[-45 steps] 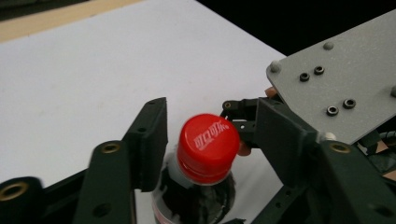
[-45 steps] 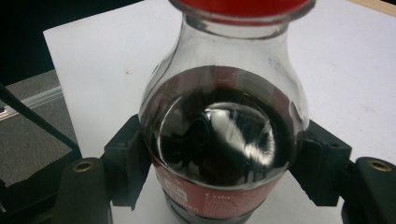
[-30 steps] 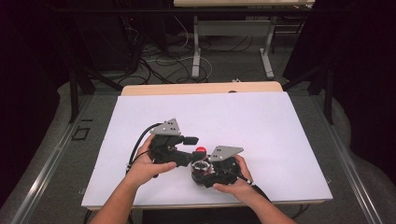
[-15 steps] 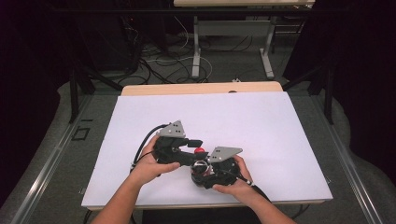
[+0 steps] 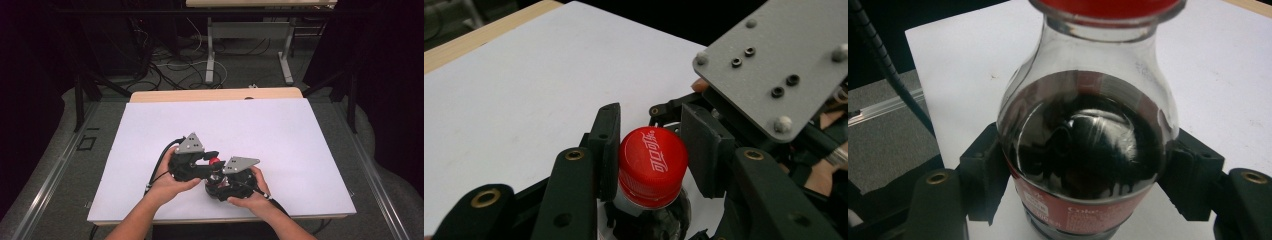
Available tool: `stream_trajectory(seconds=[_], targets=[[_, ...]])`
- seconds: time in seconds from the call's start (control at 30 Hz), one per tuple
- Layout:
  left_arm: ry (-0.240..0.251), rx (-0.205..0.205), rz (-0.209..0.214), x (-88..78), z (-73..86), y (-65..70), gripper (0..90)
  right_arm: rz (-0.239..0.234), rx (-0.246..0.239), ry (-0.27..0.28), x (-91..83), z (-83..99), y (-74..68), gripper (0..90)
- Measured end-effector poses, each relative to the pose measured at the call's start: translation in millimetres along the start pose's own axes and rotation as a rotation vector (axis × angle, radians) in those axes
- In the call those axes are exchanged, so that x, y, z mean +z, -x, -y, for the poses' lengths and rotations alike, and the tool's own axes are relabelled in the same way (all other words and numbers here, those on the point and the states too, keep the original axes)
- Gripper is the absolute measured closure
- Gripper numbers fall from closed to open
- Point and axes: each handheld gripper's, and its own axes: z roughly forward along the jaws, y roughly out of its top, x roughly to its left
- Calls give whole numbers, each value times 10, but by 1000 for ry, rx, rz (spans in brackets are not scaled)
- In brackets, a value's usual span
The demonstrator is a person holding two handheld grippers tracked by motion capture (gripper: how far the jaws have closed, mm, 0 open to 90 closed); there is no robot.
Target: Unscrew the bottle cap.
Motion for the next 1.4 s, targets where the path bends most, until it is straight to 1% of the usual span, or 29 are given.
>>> stream_trajectory(seconds=[0.03,0.1,0.13,0.2,0.23,0.37,0.4,0.5,0.53,0.57,0.6,0.63,0.7,0.77,0.83,0.87,0.9,0.93,0.97,1.0,1.03,1.07,1.1,1.13,1.17,1.2,1.23,1.3,1.4], targets=[[-2,-9,-20,5,-5,19,619,7,15,1,-3,2,-10,292],[-7,-25,-53,24,-18,61,618,20,10,-1,-5,4,-10,292],[-17,-38,-63,24,-29,74,619,27,5,-1,-4,7,-9,292],[-16,-65,-80,36,-45,90,619,36,8,2,-5,8,-9,292],[-7,-83,-96,46,-52,98,619,48,8,18,1,12,-8,292],[-11,-129,-121,53,-81,121,619,64,19,26,-9,9,-7,292],[-12,-124,-127,56,-86,123,620,63,14,25,-11,10,-3,292],[-6,-165,-147,81,-97,138,620,75,16,23,-6,11,-2,292],[-11,-167,-151,83,-98,135,620,80,17,22,-3,12,-2,293],[-11,-182,-155,90,-106,138,620,80,16,15,-5,10,1,293],[-1,-192,-151,95,-109,135,620,85,23,20,1,13,2,293],[4,-198,-157,87,-115,127,620,80,34,8,-10,9,4,293],[13,-225,-149,67,-132,105,620,93,23,10,4,19,8,293],[18,-234,-141,51,-146,94,620,95,31,4,17,30,4,293],[14,-232,-147,39,-155,88,620,83,32,-2,27,38,9,293],[8,-223,-143,29,-154,75,620,84,36,-12,25,34,5,292],[11,-230,-145,28,-153,69,620,82,34,-13,25,33,6,292],[10,-230,-150,23,-150,57,620,87,33,0,34,37,10,292],[0,-222,-148,10,-144,36,620,86,30,-1,32,39,16,293],[2,-231,-151,5,-135,26,620,83,33,-1,30,37,16,292],[-10,-222,-154,-7,-126,-1,620,84,42,-1,27,36,14,292],[6,-234,-159,-1,-111,-16,620,92,31,4,29,40,25,292],[1,-243,-163,-5,-99,-37,620,89,42,-4,25,38,26,292],[3,-256,-168,-5,-86,-56,620,95,36,6,31,43,36,292],[3,-265,-175,-7,-71,-81,620,100,45,6,31,44,36,292],[-2,-267,-180,-15,-57,-110,620,98,48,2,28,44,43,292],[8,-274,-185,-15,-41,-138,620,99,49,-7,23,45,49,292],[-4,-286,-200,-38,-20,-199,619,115,45,7,32,53,64,292],[1,-315,-218,-60,27,-284,620,121,53,10,26,60,86,292]])
